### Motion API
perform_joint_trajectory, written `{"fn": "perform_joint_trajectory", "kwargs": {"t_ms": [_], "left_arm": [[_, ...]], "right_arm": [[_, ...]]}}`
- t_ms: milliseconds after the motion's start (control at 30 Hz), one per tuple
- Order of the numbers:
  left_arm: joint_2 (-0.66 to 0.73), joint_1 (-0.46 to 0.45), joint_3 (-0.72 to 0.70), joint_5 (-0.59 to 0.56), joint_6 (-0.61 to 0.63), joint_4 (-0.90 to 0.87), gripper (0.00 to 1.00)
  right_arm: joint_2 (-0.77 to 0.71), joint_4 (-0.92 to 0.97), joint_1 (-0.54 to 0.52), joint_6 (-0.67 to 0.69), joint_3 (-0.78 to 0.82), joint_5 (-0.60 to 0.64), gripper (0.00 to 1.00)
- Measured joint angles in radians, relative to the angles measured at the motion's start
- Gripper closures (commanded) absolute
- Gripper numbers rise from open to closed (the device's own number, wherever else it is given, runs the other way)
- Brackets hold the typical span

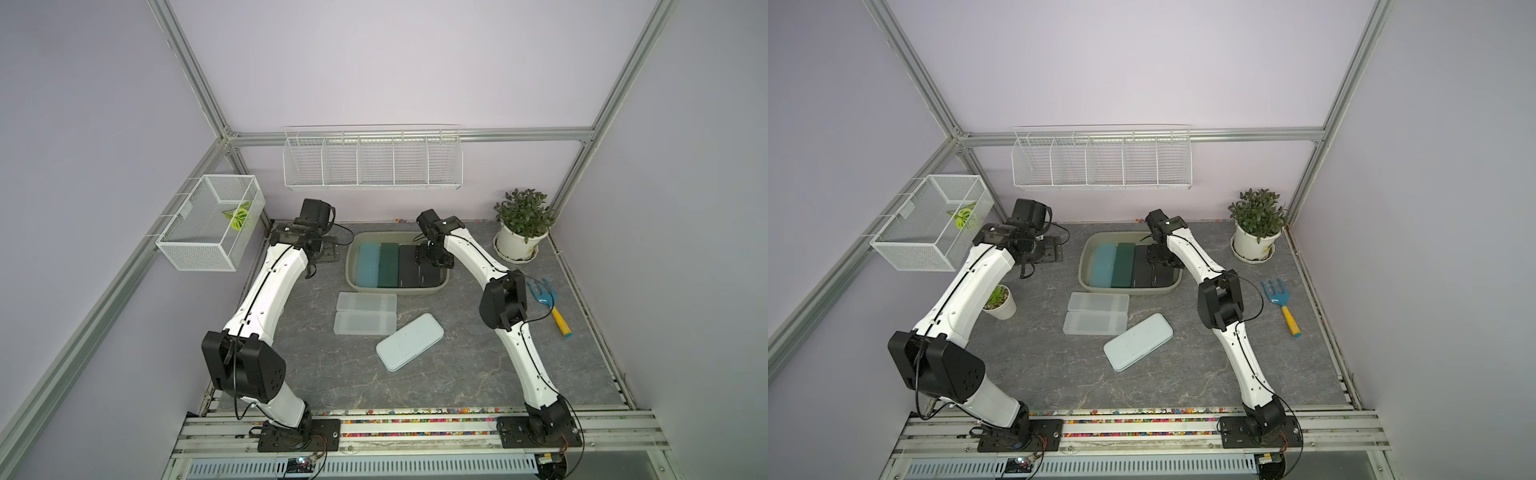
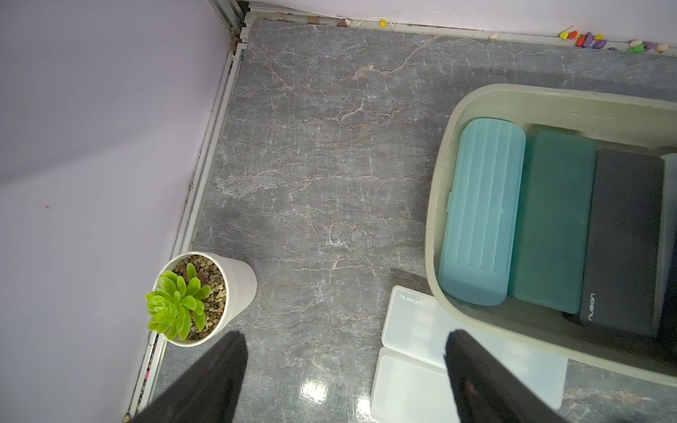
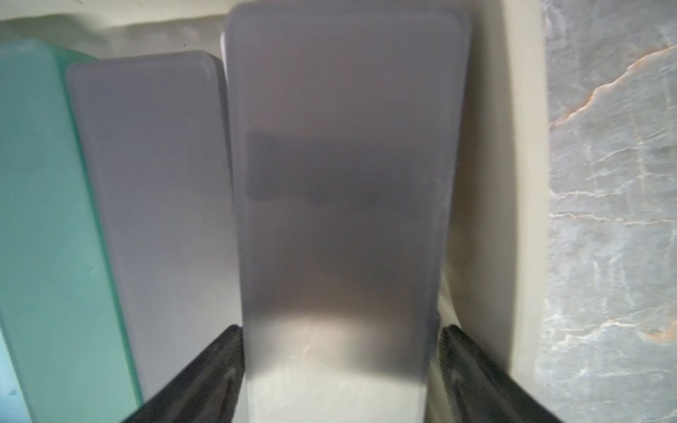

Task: Put the pencil case into the storage box
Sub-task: Place the pencil case at the storage box.

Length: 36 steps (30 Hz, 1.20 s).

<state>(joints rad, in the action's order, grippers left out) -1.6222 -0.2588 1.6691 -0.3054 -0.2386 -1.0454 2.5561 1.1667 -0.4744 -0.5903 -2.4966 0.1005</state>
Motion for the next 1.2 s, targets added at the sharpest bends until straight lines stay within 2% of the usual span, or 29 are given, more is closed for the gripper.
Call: {"fn": "perform_joint_trajectory", "kwargs": {"t_ms": [133, 233, 300, 367, 433, 500, 600, 667, 733, 833, 1000, 1200], "left_arm": [[-0.010, 0.000, 0.001, 0.000, 0.000, 0.000, 0.11], [-0.014, 0.000, 0.003, 0.000, -0.001, -0.001, 0.20], [-0.014, 0.001, 0.003, 0.006, -0.003, 0.001, 0.36], [-0.013, 0.005, -0.003, 0.022, -0.009, 0.013, 0.60], [-0.006, 0.015, -0.034, 0.054, -0.018, 0.043, 0.81], [0.006, 0.035, -0.094, 0.108, -0.026, 0.082, 0.99], [0.012, 0.071, -0.189, 0.199, -0.053, 0.142, 1.00], [0.012, 0.093, -0.252, 0.257, -0.067, 0.191, 1.00], [0.012, 0.117, -0.313, 0.322, -0.085, 0.244, 1.00], [0.005, 0.167, -0.379, 0.425, -0.114, 0.320, 1.00], [-0.090, 0.255, -0.385, 0.599, -0.154, 0.478, 1.00], [-0.271, 0.263, -0.371, 0.760, -0.211, 0.597, 1.00]], "right_arm": [[-0.002, 0.001, 0.000, 0.000, 0.000, -0.003, 0.06], [-0.017, 0.002, 0.000, 0.001, 0.000, -0.004, 0.09], [-0.051, 0.000, -0.002, 0.003, 0.006, -0.004, 0.13], [-0.117, -0.011, -0.003, 0.006, 0.040, -0.007, 0.20], [-0.216, -0.034, -0.003, 0.006, 0.109, -0.012, 0.31], [-0.335, -0.072, -0.003, 0.007, 0.200, -0.020, 0.48], [-0.488, -0.134, -0.003, 0.003, 0.330, -0.031, 0.78], [-0.564, -0.172, -0.003, -0.004, 0.410, -0.041, 0.90], [-0.611, -0.198, -0.003, -0.006, 0.481, -0.050, 0.97], [-0.635, -0.219, -0.003, -0.004, 0.569, -0.060, 1.00], [-0.636, -0.230, 0.001, -0.004, 0.696, -0.079, 1.00], [-0.674, -0.237, 0.026, -0.008, 0.795, -0.099, 1.00]]}}
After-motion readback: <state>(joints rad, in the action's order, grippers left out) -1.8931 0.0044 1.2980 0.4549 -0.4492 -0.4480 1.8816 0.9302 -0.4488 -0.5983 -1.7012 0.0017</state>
